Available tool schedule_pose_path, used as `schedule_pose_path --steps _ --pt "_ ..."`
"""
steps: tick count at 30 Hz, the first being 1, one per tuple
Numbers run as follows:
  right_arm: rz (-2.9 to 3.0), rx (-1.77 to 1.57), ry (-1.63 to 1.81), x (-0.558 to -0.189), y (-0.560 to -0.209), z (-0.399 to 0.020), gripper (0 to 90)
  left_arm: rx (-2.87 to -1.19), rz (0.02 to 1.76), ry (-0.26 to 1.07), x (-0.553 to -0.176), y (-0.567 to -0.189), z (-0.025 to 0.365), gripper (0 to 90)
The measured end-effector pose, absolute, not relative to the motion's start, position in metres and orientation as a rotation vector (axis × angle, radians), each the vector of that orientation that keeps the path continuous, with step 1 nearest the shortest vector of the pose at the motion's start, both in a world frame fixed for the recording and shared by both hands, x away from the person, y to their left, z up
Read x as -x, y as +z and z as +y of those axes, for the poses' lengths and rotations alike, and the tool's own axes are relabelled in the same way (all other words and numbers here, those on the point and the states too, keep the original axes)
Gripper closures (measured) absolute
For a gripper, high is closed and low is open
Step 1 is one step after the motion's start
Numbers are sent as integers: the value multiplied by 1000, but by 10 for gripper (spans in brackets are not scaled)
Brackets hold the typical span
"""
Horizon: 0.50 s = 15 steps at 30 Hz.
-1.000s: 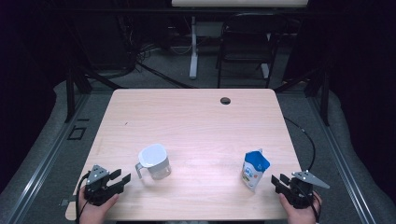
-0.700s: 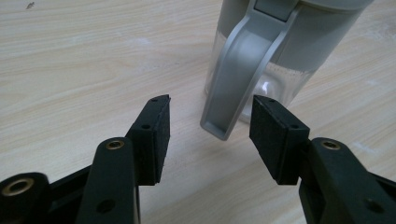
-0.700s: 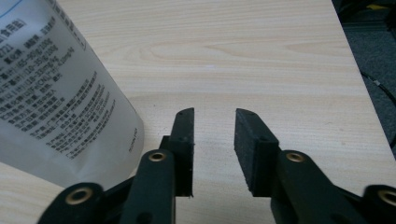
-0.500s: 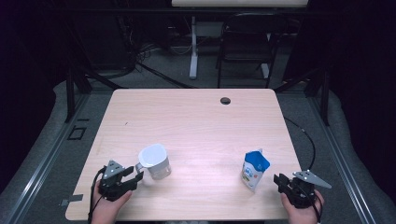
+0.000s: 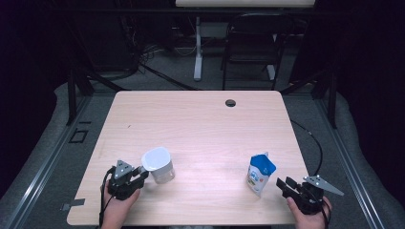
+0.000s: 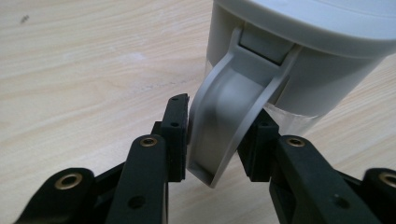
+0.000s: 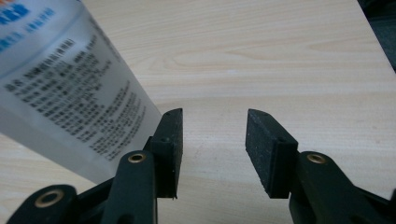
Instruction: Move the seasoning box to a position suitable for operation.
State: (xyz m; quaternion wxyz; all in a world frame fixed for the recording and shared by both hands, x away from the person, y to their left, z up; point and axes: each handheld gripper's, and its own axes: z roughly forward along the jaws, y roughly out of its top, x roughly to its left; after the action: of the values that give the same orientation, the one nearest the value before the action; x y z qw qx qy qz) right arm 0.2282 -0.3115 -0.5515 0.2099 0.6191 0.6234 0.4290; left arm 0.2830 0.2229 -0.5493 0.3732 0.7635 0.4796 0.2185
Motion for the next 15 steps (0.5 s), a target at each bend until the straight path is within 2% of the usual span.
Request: schedule_pose_path --steps 15 --pt "1784 -1687 1110 -227 -554 -311 621 -1972 1227 598 -283 -550 221 695"
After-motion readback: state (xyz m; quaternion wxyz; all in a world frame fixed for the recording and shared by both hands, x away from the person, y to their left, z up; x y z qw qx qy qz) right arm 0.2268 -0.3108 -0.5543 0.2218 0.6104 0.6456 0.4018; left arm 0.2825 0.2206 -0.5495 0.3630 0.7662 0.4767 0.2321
